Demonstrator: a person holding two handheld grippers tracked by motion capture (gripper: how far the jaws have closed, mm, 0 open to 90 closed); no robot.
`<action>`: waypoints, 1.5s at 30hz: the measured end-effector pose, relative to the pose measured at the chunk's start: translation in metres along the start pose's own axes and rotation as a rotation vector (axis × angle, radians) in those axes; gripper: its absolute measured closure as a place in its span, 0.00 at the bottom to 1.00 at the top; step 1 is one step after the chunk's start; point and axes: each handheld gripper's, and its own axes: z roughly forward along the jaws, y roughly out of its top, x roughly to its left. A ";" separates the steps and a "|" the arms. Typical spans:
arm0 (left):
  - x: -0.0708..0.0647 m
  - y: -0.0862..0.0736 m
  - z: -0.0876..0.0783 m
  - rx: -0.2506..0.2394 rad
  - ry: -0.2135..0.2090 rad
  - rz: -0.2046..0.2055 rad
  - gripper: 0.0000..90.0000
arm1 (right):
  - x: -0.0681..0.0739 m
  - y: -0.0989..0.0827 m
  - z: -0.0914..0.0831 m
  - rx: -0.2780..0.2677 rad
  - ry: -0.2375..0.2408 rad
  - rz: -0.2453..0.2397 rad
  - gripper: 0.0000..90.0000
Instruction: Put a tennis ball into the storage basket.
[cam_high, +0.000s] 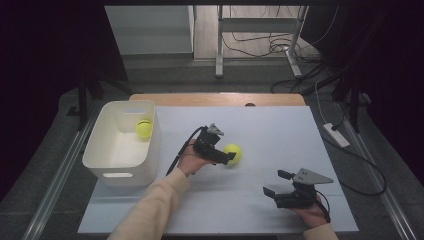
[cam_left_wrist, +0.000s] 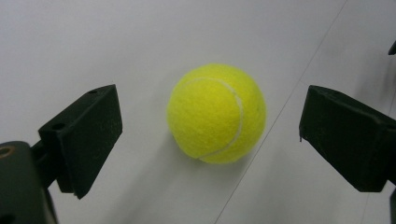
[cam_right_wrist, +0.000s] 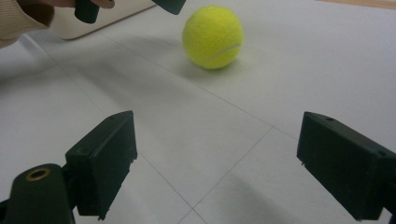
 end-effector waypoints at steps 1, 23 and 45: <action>0.000 0.000 0.001 0.001 0.001 0.001 0.08 | 0.000 0.000 0.000 0.002 -0.001 -0.001 0.13; -0.005 0.002 0.036 0.065 -0.006 0.002 0.06 | 0.000 0.000 0.001 0.009 0.003 -0.002 0.13; -0.001 -0.002 0.049 0.084 -0.025 0.002 0.29 | 0.000 0.000 0.001 0.011 0.006 -0.005 0.13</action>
